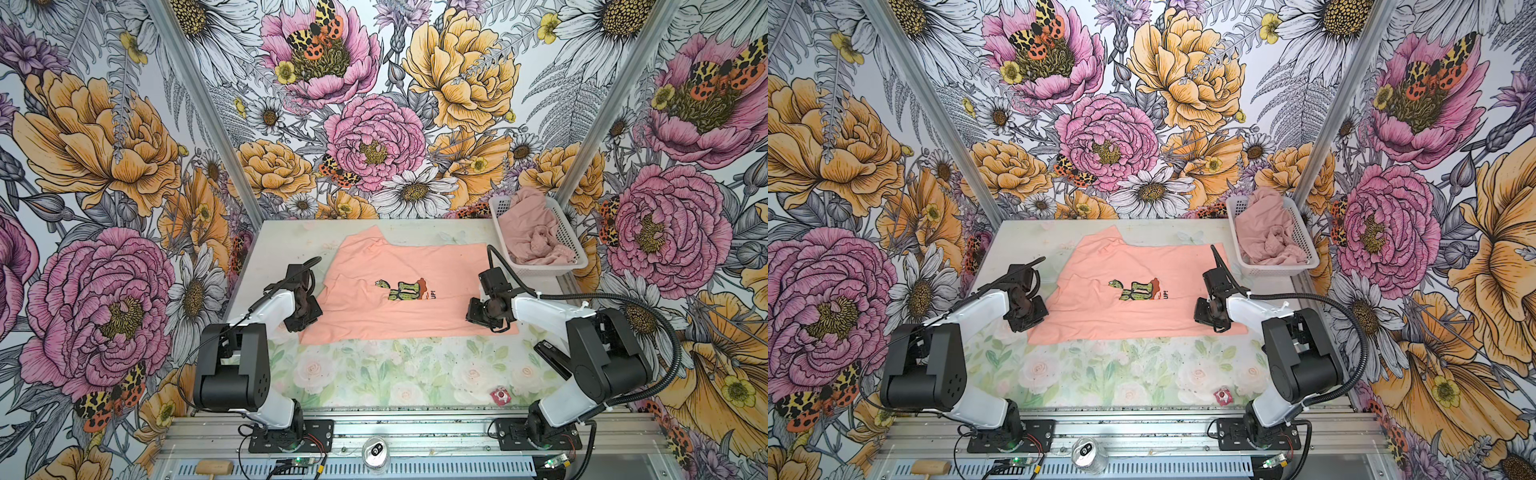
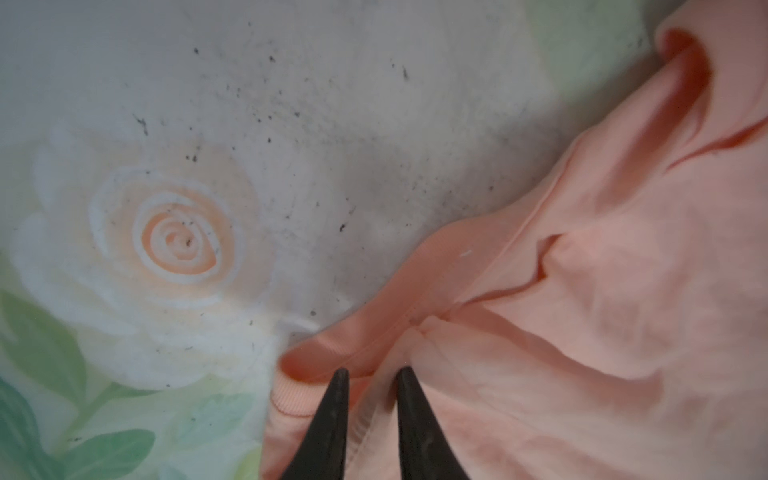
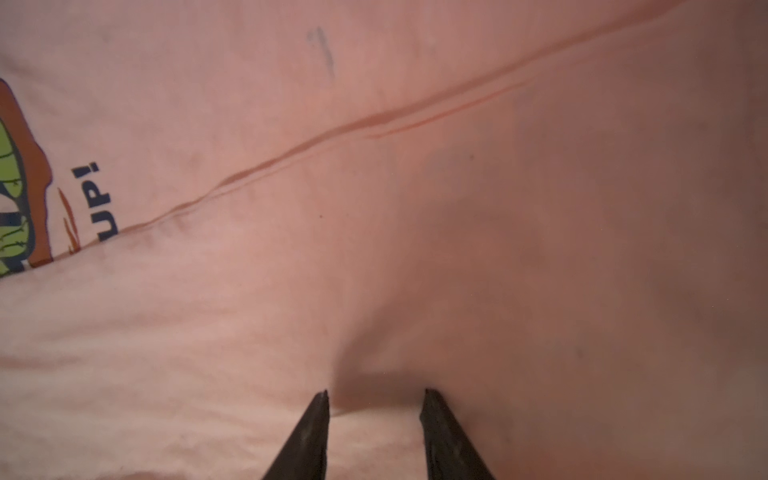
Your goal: Fold and stack the mixed laundry pile
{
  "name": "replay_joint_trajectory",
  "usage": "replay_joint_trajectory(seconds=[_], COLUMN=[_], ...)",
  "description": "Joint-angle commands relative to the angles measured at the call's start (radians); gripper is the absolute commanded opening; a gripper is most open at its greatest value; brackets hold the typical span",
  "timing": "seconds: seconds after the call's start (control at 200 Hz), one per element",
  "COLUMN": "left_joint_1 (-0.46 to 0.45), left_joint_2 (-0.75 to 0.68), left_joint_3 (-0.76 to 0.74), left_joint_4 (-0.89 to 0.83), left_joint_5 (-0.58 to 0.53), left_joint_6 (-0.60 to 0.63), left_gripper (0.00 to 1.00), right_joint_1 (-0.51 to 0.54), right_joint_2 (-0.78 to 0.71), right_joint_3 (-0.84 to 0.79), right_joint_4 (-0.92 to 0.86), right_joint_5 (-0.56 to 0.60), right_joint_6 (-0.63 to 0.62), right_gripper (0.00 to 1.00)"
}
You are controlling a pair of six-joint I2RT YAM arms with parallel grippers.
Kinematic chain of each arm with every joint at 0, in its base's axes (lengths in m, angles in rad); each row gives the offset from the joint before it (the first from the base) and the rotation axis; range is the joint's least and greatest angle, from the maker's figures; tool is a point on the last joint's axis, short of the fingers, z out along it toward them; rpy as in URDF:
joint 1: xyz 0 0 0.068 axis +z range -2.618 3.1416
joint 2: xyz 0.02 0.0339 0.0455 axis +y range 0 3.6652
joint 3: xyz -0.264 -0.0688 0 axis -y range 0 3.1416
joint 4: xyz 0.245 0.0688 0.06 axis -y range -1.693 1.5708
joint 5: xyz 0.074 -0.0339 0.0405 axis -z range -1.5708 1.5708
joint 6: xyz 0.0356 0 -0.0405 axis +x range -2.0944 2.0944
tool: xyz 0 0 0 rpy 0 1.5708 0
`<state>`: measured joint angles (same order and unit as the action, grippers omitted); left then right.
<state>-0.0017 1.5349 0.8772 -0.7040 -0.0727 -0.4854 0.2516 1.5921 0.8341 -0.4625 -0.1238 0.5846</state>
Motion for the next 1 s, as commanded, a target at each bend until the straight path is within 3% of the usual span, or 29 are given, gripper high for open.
replay_joint_trajectory(seconds=[0.0,0.175,0.525,0.736,0.996], left_joint_1=[0.025,0.031,-0.023,-0.196,-0.140], left_joint_2=[0.012,-0.053,-0.203,-0.068,0.027], left_joint_3=[0.008,-0.007,-0.016,0.014,-0.036], left_joint_4=[0.005,-0.001,-0.074,-0.058,-0.046], left_joint_5=[-0.019,-0.016,-0.012,0.025,0.023], left_joint_6=[0.018,-0.003,-0.059,-0.092,-0.055], left_gripper=[0.43,0.54,0.57,0.58,0.58], right_joint_1=[-0.017,-0.019,-0.077,-0.113,-0.132], right_joint_2=[-0.007,-0.053,-0.117,-0.067,-0.035], right_joint_3=[-0.026,-0.018,-0.033,-0.022,-0.019], right_joint_4=[-0.041,-0.078,-0.136,-0.168,-0.274], right_joint_5=[0.050,0.066,0.119,0.142,0.192], right_joint_6=[-0.009,-0.015,-0.052,-0.081,-0.120], right_gripper=[0.40,0.39,0.40,0.39,0.39])
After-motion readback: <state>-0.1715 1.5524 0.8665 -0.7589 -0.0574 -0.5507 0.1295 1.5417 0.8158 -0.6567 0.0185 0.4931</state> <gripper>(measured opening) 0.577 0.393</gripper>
